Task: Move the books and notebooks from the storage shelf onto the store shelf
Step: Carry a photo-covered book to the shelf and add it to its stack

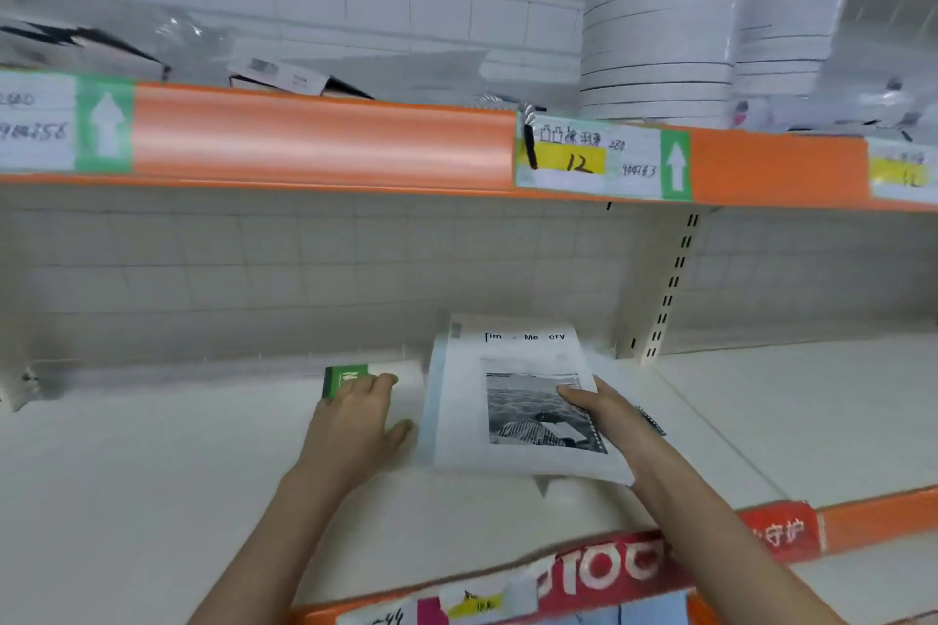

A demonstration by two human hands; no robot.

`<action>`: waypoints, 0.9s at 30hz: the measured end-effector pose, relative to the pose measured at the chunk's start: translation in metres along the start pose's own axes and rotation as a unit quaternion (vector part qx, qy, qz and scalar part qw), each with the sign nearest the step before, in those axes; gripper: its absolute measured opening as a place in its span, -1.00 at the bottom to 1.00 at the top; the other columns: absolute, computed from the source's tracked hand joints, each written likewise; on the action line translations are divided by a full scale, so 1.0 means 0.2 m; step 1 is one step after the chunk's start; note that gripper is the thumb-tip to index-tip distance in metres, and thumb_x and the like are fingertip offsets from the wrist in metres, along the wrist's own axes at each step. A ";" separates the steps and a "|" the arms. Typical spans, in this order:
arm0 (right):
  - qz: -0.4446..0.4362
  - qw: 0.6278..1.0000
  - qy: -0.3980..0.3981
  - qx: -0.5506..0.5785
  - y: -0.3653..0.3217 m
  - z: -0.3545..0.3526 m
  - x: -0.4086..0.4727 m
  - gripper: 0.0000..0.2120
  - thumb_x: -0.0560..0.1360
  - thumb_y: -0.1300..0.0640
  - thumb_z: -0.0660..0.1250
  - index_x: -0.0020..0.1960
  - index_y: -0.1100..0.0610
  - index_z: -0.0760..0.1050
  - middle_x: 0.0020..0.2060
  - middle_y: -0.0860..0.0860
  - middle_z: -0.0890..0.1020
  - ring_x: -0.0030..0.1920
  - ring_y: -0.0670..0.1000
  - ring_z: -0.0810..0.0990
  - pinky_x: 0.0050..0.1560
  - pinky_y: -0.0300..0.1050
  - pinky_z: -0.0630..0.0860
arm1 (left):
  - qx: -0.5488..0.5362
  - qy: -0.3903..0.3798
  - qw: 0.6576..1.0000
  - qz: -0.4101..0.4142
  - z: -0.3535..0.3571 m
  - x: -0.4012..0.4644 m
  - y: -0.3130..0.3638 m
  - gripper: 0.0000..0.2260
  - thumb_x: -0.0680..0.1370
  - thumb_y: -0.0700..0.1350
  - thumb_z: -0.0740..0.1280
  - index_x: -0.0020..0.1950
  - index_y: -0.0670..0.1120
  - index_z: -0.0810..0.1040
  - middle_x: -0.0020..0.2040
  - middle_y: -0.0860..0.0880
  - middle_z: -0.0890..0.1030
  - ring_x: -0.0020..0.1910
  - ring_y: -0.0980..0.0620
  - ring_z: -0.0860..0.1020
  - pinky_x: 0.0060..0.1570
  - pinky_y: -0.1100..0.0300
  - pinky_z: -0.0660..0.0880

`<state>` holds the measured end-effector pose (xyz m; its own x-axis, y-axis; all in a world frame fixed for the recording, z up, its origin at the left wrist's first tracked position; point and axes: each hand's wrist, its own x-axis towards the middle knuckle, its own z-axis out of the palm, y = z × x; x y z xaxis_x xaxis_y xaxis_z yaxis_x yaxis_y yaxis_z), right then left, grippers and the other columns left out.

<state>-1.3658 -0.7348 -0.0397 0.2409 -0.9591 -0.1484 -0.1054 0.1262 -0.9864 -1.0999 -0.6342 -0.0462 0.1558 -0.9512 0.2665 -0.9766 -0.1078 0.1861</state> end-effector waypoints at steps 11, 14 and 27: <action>0.019 0.998 -0.036 -0.053 0.03 -0.44 0.23 -0.72 0.55 0.21 0.29 0.24 0.20 0.41 0.05 0.12 0.57 0.03 0.08 0.53 -0.17 -0.20 0.46 | 0.015 -0.009 0.999 -0.044 0.16 0.09 0.41 -0.51 0.57 0.15 0.19 0.43 -0.01 0.24 0.33 -0.01 0.41 0.31 -0.03 0.37 0.19 0.08 0.35; 0.022 0.997 -0.044 -0.055 0.04 -0.51 0.27 -0.72 0.52 0.21 0.34 0.22 0.18 0.43 0.06 0.09 0.59 0.10 0.09 0.54 0.12 -0.10 0.41 | 0.023 -0.015 0.998 -0.053 0.19 0.12 0.49 -0.52 0.56 0.16 0.18 0.43 0.00 0.24 0.34 0.01 0.40 0.32 -0.02 0.36 0.19 0.10 0.34; 0.016 0.989 -0.090 -0.116 0.06 -0.60 0.41 -0.81 0.52 0.13 0.36 0.13 0.09 0.47 0.00 0.02 0.61 -0.04 -0.04 0.56 -0.07 -0.17 0.40 | 0.023 -0.030 0.996 -0.082 0.30 0.19 0.66 -0.59 0.59 0.06 0.17 0.42 -0.01 0.27 0.35 0.01 0.40 0.33 -0.02 0.36 0.20 0.09 0.36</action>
<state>-1.4636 -0.8427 -0.0562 0.3998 -0.8921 -0.2104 -0.3301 0.0740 -0.9410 -1.2314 -0.7030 -0.0686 0.3061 -0.9352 0.1784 -0.9447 -0.2752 0.1784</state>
